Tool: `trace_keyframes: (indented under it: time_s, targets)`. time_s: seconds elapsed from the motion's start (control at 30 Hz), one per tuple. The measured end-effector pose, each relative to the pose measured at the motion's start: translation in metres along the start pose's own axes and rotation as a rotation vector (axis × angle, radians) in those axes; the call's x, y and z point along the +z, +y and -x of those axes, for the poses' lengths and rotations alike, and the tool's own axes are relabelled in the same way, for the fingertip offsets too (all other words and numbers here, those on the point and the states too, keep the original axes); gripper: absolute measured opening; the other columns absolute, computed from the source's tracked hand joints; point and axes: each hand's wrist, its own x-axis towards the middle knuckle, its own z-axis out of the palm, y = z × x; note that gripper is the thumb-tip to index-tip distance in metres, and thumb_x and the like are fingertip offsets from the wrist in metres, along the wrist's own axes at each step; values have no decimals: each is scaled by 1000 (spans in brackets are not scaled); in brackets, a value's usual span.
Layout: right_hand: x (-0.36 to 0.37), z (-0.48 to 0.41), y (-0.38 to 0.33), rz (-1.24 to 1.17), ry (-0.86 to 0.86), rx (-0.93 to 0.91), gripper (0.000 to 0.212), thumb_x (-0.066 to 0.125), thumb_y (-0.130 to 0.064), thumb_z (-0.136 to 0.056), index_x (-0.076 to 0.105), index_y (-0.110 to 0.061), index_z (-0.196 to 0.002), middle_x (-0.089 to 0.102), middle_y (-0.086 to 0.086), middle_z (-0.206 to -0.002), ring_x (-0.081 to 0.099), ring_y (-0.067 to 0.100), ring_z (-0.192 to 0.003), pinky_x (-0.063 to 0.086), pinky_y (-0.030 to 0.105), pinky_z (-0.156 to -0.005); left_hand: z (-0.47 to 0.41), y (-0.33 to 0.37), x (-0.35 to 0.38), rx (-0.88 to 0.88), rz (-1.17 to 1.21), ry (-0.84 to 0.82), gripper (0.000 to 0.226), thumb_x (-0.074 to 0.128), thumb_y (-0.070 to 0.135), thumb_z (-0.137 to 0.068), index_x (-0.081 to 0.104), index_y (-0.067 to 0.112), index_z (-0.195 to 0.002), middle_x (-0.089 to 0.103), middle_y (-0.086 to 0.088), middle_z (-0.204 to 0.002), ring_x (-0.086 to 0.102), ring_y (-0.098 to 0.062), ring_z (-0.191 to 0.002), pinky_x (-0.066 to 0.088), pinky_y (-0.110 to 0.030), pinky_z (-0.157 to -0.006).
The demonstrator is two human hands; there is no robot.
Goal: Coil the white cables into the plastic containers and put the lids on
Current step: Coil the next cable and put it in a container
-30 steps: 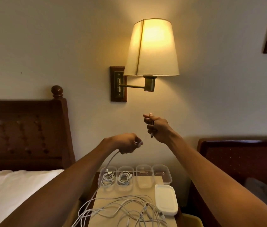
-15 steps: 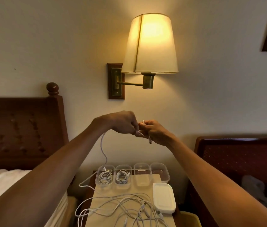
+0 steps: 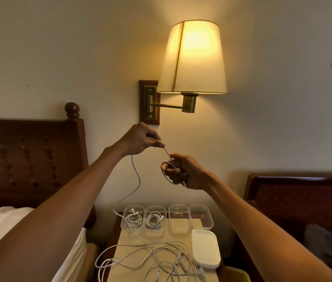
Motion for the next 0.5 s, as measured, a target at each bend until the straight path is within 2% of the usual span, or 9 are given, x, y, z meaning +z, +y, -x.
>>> trace_keyframes:
  time_s: [0.17,0.27,0.33,0.4,0.43,0.5]
  targets:
    - [5,-3,-7,-227,29,-58,47,24,-34,-106,57,-4,-89,36,-4,-56,28,5,-42,26,15,-40,13,-27,15,-49,96,116,16,75,28,-84,79,16,-94,73,5,-84,66,-11,-80,55,-28,-69]
    - [4,-2,-12,-316,84,-106,38,29,-28,-106,56,-4,-95,39,-2,-63,35,5,-46,35,14,-42,21,-41,26,-121,85,107,14,66,20,-93,77,16,-100,70,5,-87,60,-10,-79,48,-23,-67]
    - [6,-1,-16,-353,89,-146,37,32,-27,-106,58,-1,-103,47,2,-70,44,6,-51,43,14,-47,27,-49,34,-185,102,68,17,59,21,-98,76,20,-98,67,4,-83,54,-12,-73,44,-24,-64]
    - [7,-2,-21,-399,86,-188,38,36,-26,-105,58,4,-114,60,10,-83,60,10,-64,54,17,-60,34,-53,43,-251,144,20,21,55,24,-100,75,23,-96,61,3,-72,46,-15,-62,40,-29,-57]
    - [8,-3,-24,-425,90,-211,39,39,-25,-104,57,6,-120,65,15,-94,67,15,-77,57,21,-70,37,-53,48,-287,167,-16,23,53,25,-102,74,23,-95,58,3,-68,44,-15,-59,39,-29,-53]
    - [8,-6,-27,-416,121,-264,41,43,-24,-103,53,8,-127,64,23,-120,67,29,-106,57,32,-87,43,-48,61,-357,196,-131,24,49,28,-103,72,21,-99,56,-1,-71,46,-16,-60,40,-26,-49]
